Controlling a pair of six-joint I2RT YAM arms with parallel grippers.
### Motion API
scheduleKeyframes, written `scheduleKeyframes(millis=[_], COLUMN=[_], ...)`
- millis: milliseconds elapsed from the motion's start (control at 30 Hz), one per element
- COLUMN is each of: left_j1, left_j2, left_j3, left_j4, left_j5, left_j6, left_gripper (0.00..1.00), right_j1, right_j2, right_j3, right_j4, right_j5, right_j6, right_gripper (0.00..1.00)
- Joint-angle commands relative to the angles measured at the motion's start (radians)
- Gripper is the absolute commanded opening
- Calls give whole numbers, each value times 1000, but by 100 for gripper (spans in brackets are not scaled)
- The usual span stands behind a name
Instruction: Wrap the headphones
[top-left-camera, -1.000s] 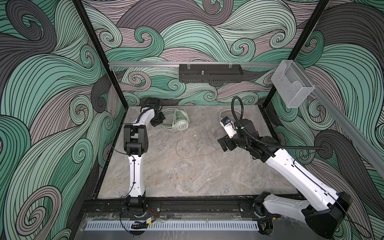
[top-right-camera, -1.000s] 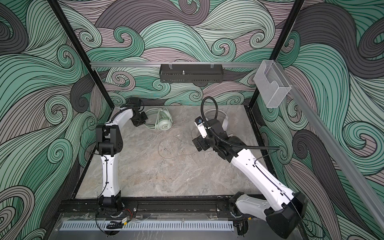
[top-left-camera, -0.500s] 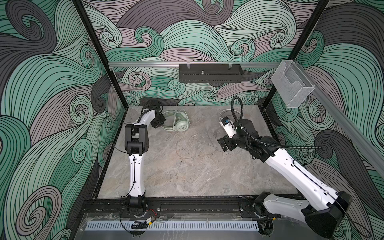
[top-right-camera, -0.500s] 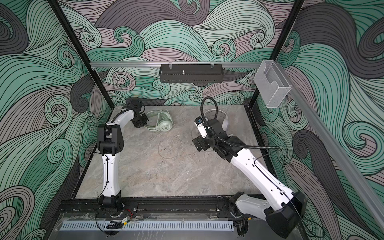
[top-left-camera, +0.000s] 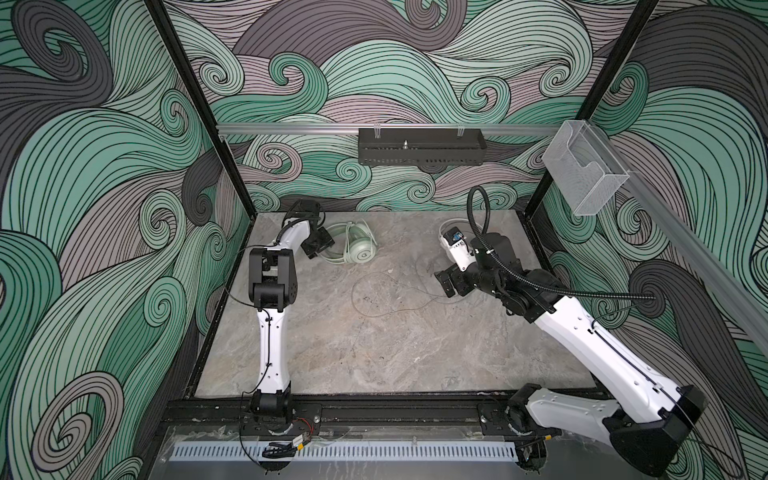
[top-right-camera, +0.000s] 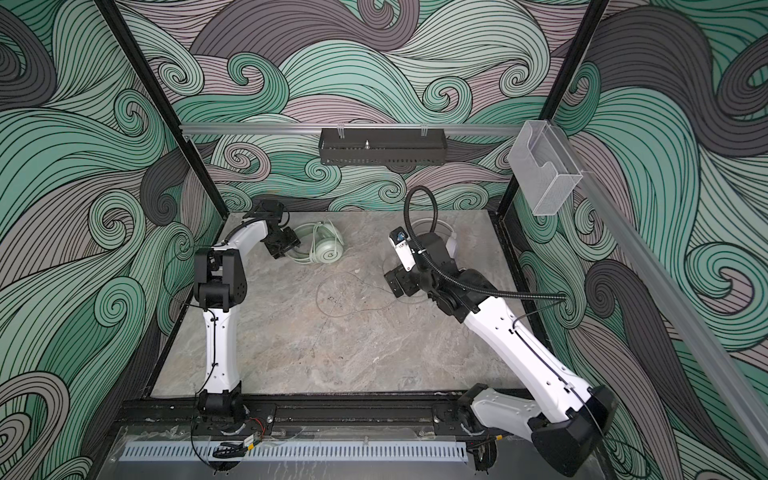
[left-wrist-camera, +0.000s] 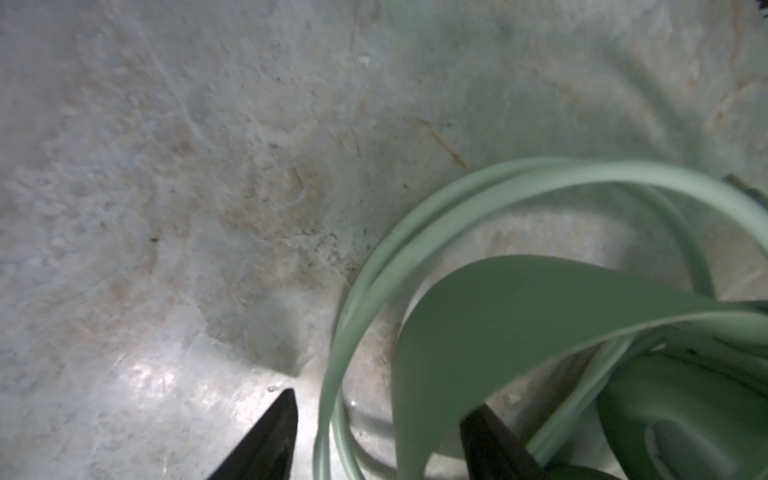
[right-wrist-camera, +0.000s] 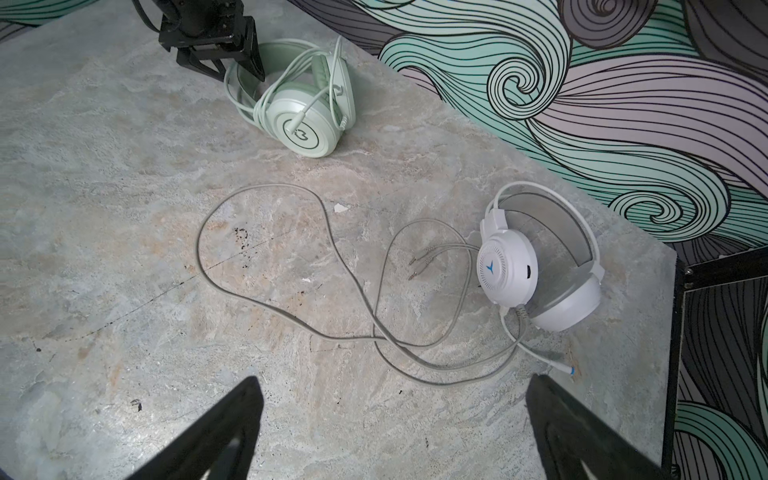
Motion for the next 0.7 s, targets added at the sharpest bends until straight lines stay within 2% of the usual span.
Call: scheduleKeyframes(millis=[0,133,233,367,500,567,667], left_j1=[16,15,15,-18,-137,-227,-387], left_j2=[-79,-177,-308,-521,-751,-851,-908], left_j3=[1,-60,-188,-431,-681,-777,-847], left_j4=[-23,-52,-35,2,66,121,168], left_j5=[10,12,23,46,50,101,140], left_j6=[2,9,32,48,50,36,21], left_gripper=[73,82,83,84,84,84,84], right_j1=[-4,-14,-57,-143,-210,-246,-292], right_j2=[13,30,60,129,230,297,401], right_j3=[29,38,47,50,81,103,128], right_j4=[-19,-20,-26,-27,-25,-25,-20], right_j5=[14,28,21,-8,-43,-59,-81], right_j6=[-5,11,40,85,111,136,168], right_gripper=[100,99,100,100,100,100,100])
